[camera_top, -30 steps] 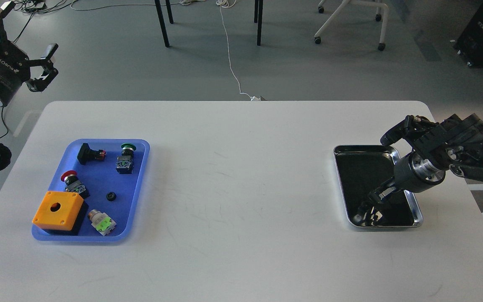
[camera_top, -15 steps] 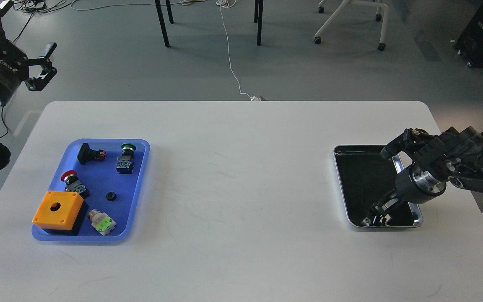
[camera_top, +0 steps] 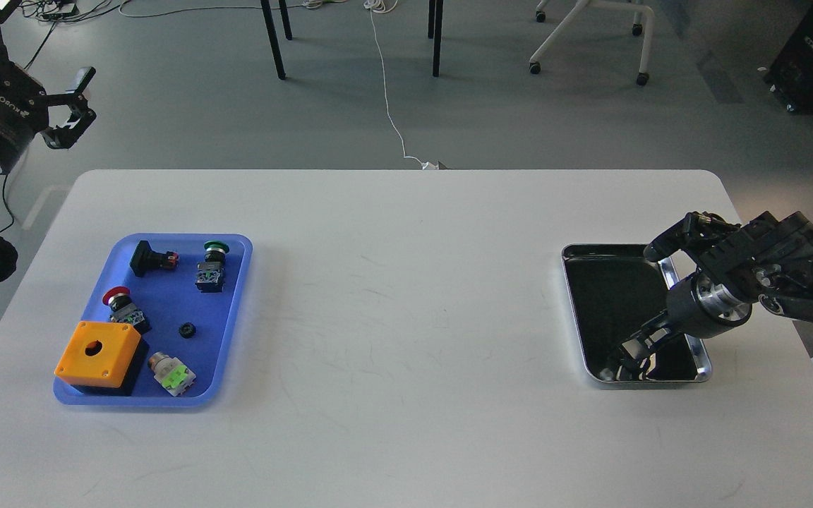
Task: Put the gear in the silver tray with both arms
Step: 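Raise the right gripper up and away from the silver tray, then reach the left gripper into the blue tray and grasp another black gear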
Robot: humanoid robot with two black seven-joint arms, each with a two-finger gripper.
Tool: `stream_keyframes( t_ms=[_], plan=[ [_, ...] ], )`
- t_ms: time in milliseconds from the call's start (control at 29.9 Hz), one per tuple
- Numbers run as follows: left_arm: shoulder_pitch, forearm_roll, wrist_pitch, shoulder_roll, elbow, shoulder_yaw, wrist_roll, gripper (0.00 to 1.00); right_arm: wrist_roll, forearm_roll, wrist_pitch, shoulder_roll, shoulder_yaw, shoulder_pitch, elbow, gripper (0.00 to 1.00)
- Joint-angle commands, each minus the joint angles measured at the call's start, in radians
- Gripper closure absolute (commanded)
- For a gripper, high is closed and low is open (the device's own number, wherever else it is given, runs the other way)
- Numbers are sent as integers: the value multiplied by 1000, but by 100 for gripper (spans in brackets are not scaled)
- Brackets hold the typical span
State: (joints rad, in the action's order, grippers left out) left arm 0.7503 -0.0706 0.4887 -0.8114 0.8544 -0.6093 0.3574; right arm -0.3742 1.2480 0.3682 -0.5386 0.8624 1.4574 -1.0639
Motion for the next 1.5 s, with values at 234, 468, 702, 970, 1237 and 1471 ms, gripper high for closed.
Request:
stream_keyframes(
  t_ms=[234, 468, 702, 970, 1237, 1471],
  plan=[
    [79, 86, 0, -2, 0, 10, 0, 2, 0, -120, 11, -133, -554, -61, 39, 3],
    [92, 156, 0, -2, 0, 8, -3, 2, 0, -162, 8, -123, -626, -91, 45, 3],
    [139, 800, 0, -2, 181, 10, -3, 5, -2, -452, -38, 54, -1126, -311, 168, 2],
    [124, 1205, -13, -2, 351, 54, -8, 5, -5, -708, -49, 152, -1359, -426, 284, 2],
    [124, 1570, -113, -3, 403, 223, -3, 5, 1, -1137, -34, 147, -1464, -549, 300, 1],
    [109, 1977, -309, -3, 391, 414, 44, 11, 1, -1322, 34, 134, -1503, -653, 289, 1]
  ],
)
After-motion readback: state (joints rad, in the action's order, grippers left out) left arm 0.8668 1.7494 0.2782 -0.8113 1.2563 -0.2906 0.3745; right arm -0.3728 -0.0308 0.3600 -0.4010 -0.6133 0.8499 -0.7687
